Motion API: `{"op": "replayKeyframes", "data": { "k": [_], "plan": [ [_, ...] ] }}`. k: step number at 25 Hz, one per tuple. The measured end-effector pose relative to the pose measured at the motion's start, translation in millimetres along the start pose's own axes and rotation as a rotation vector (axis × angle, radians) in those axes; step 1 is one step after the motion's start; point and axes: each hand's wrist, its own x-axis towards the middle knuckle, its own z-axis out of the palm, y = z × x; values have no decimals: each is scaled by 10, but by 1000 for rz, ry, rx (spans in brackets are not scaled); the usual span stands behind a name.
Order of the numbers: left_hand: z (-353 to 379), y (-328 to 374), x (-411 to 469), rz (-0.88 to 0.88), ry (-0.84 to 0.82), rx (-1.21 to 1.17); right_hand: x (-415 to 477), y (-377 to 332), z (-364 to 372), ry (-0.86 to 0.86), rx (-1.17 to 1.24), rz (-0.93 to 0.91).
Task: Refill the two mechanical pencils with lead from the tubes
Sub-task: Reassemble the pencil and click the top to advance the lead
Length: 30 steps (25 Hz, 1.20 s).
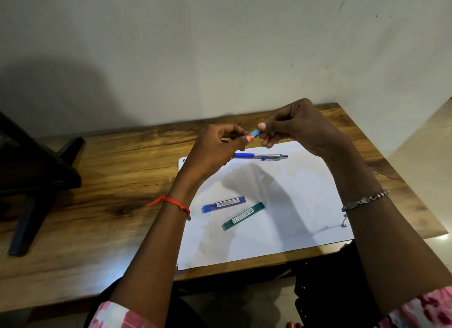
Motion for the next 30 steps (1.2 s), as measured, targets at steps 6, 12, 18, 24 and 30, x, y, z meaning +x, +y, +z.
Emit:
{"op": "replayKeyframes", "data": {
  "k": [6,12,18,24,30],
  "plan": [
    [28,17,8,0,-17,-35,2,4,-20,24,14,-71],
    [43,35,11,-6,1,-49,5,-7,-6,43,7,-72],
    [48,57,12,-13,9,-63,-8,-16,11,59,6,-54],
    [55,62,9,-16,20,-70,-18,-23,20,52,17,-44],
    [55,75,4,-18,31,-86,-16,-26,59,72,27,-43]
  ]
}}
